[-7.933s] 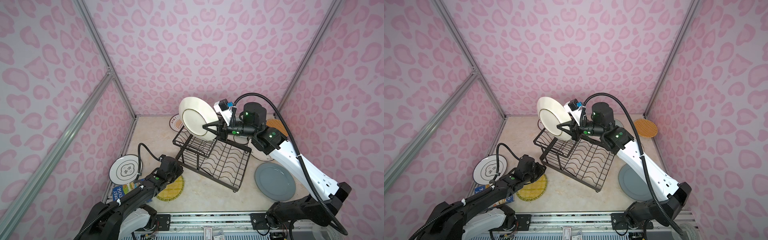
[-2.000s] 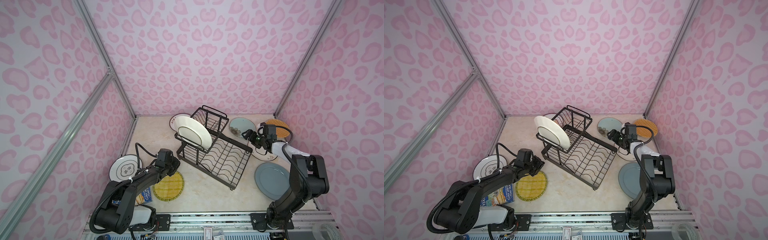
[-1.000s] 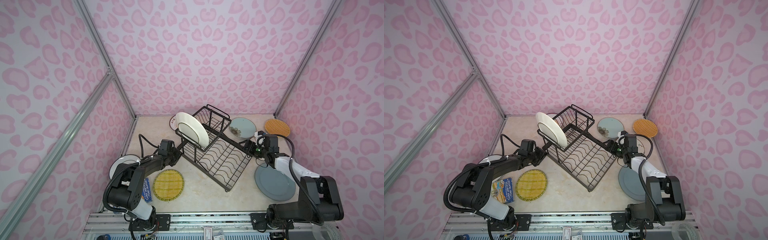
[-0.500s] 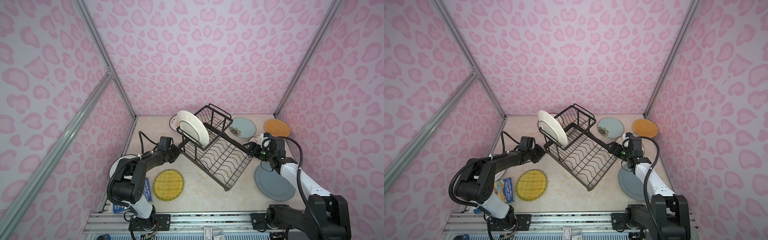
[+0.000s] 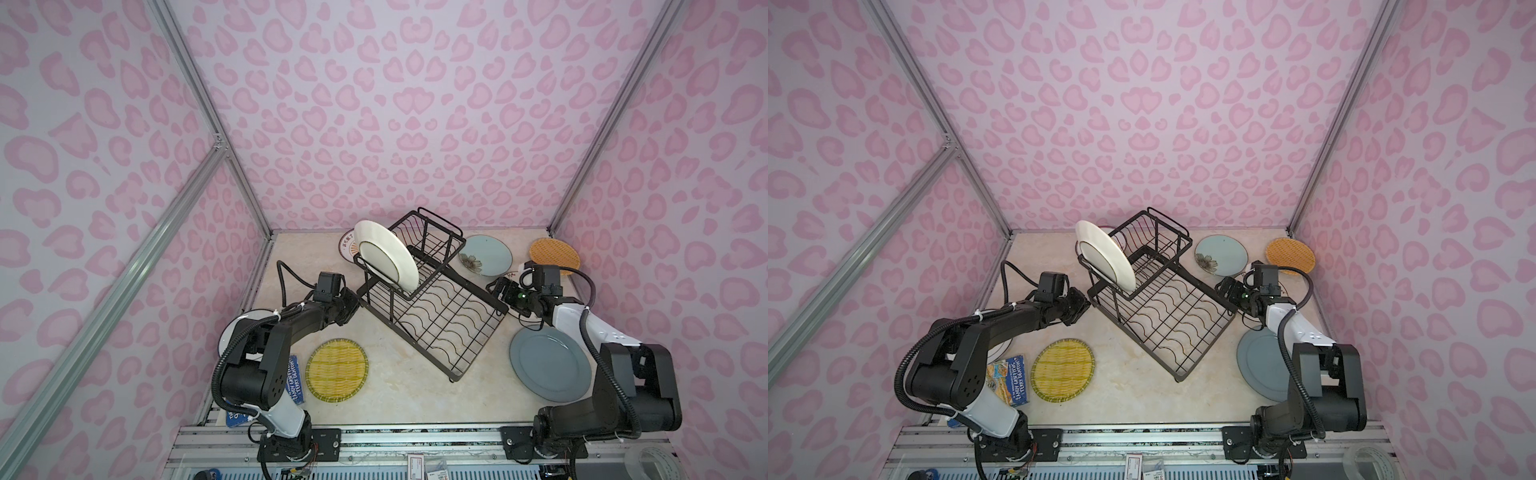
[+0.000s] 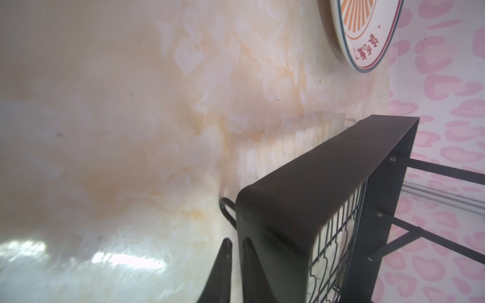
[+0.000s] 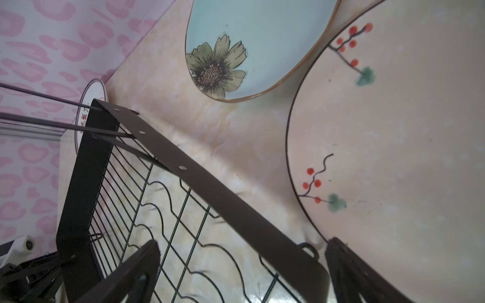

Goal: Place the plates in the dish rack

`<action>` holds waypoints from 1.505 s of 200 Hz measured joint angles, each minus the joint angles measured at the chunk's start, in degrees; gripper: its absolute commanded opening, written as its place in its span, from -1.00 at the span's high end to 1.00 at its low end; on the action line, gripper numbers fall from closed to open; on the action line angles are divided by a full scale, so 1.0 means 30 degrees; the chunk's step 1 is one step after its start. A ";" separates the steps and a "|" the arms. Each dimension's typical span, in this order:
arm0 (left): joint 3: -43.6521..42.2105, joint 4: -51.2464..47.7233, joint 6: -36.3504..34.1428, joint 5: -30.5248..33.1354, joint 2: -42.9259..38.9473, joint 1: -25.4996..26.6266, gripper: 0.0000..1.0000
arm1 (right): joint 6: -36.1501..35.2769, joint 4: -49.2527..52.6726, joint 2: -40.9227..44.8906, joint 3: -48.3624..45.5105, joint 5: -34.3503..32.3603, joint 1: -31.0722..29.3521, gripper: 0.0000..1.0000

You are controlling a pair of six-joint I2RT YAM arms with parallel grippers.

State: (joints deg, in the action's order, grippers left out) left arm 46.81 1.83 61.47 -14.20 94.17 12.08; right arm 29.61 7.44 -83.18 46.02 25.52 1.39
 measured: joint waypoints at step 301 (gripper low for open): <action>0.6062 -0.0903 -0.1698 -0.1617 0.5719 0.1355 0.76 | 0.3985 0.0204 1.0622 -0.7497 -0.0036 -0.3869 -0.96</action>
State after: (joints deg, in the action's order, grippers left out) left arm 64.99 -0.89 56.38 -19.05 111.33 16.14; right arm 41.56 8.05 -51.31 23.53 25.41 -10.22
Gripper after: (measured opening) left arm 0.120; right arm 0.980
